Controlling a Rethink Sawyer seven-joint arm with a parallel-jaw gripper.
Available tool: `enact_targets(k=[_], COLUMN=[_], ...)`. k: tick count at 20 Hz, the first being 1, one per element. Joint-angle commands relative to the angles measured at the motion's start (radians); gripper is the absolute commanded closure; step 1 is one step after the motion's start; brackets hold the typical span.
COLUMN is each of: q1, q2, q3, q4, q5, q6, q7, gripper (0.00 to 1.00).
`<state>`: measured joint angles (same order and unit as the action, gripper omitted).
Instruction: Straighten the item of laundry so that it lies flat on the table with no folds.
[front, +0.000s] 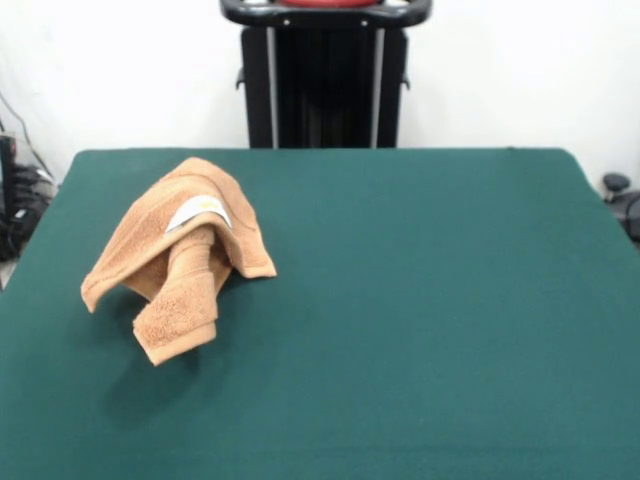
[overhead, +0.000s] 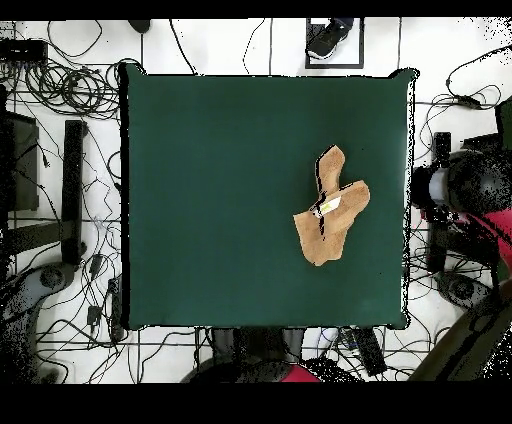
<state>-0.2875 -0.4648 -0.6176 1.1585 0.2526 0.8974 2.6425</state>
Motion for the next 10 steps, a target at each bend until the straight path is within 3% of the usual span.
enact_targets(k=[1,6,10], q1=[-0.021,-0.027,-0.020], q2=[-0.007,-0.016,0.014], q3=[0.075,0.108,0.151], q4=[-0.094,-0.100,-0.173], q5=[-0.176,-0.206,-0.210], q6=[0.256,0.252,0.362], q7=[-0.298,-0.258,-0.218], gripper=[0.00,0.00,0.00])
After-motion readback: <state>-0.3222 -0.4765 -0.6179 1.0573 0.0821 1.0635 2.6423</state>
